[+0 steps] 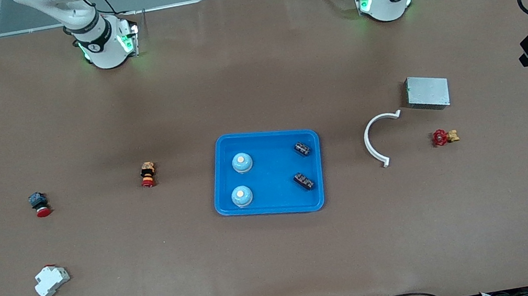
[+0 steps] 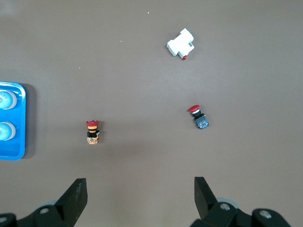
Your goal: Place electrolytic capacitor and blue bell in tray
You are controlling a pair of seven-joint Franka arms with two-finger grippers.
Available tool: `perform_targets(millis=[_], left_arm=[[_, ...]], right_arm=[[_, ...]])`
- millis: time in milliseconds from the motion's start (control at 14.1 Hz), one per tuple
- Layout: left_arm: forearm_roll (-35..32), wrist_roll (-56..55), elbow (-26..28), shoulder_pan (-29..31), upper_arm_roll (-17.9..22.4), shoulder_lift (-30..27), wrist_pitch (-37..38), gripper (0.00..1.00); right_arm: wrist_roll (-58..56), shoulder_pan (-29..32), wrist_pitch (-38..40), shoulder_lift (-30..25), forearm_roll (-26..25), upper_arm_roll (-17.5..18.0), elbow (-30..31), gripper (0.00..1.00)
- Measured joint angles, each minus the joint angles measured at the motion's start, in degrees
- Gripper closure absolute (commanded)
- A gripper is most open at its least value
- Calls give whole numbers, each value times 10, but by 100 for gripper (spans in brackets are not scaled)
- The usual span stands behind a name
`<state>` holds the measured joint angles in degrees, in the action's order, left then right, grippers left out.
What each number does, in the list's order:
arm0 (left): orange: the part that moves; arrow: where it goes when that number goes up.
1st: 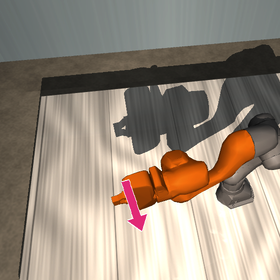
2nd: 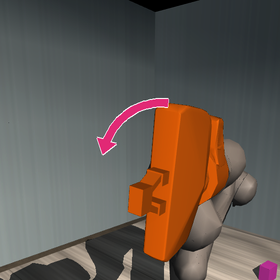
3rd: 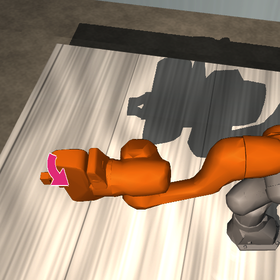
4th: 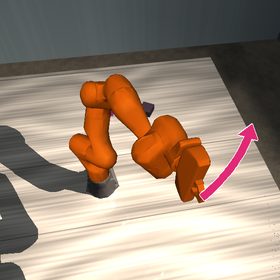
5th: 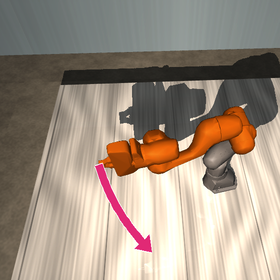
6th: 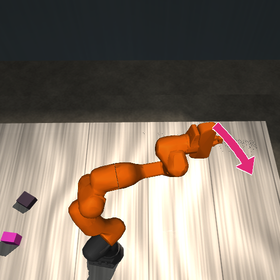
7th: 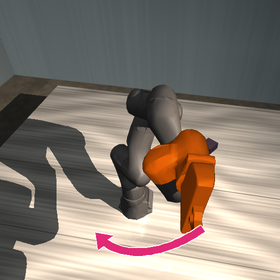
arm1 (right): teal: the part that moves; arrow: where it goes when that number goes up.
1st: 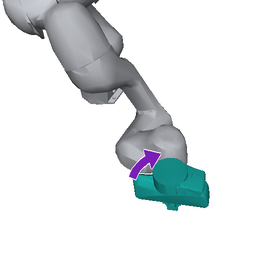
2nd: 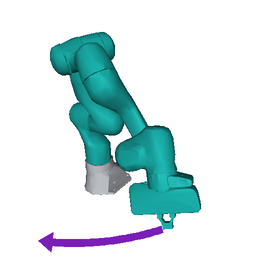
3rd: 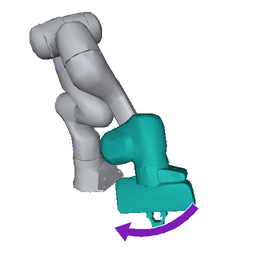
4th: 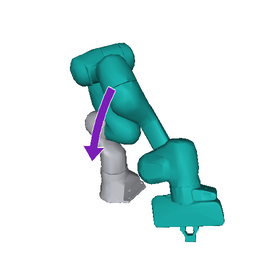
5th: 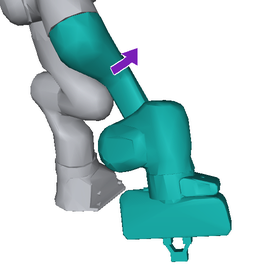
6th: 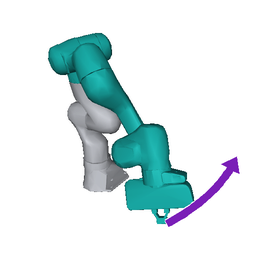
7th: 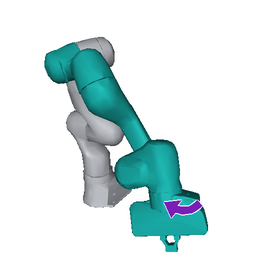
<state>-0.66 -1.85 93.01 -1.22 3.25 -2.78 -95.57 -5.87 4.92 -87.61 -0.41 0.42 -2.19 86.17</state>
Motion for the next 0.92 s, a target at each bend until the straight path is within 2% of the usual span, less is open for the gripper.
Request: perform_targets(millis=[919], left_arm=[[0,-14,-1,-1,-10,0,8,0]], right_arm=[[0,0,0,1,1,0,1,0]])
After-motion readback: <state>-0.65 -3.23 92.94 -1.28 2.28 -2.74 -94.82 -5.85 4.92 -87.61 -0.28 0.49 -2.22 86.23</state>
